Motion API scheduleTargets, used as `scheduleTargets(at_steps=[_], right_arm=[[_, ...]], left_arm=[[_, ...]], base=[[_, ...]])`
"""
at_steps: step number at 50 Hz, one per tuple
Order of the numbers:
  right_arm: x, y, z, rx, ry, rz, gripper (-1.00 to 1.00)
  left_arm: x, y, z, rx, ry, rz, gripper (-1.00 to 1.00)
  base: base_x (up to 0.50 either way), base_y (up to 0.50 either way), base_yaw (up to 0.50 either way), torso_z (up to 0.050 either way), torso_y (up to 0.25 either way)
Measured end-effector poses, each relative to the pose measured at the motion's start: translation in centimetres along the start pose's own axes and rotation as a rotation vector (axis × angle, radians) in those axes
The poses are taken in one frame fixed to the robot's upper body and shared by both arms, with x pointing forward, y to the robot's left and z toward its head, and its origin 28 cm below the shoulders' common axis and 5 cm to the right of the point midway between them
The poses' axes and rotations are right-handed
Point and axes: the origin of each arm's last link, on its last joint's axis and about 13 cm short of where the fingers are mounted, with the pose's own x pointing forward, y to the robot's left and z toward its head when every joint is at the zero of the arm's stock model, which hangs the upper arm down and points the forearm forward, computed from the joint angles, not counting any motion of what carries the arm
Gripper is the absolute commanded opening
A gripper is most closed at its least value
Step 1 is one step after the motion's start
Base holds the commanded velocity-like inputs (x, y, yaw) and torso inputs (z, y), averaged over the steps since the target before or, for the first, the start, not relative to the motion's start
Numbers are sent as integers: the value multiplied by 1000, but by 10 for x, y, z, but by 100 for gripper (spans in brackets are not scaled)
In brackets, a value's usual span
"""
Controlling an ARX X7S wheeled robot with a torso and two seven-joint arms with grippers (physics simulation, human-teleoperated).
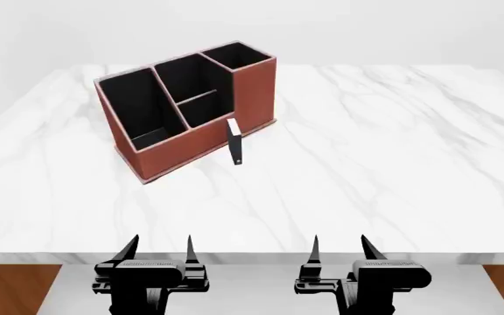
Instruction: Pick up the book and place it in the left compartment of the caddy.
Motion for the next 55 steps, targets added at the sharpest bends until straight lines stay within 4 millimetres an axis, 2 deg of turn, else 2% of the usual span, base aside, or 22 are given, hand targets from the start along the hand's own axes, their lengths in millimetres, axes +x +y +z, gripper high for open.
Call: scheduleTargets(at_steps=[29,55], right_arm=[[1,1,0,-5,8,-8,100],[1,1,-1,-46,4,-29,100]], left_arm=[[0,0,0,6,-6,-4,100],[-1,-1,0,14,-14,-2,100]], base=[[0,5,0,0,0],[0,500,0,0,0]])
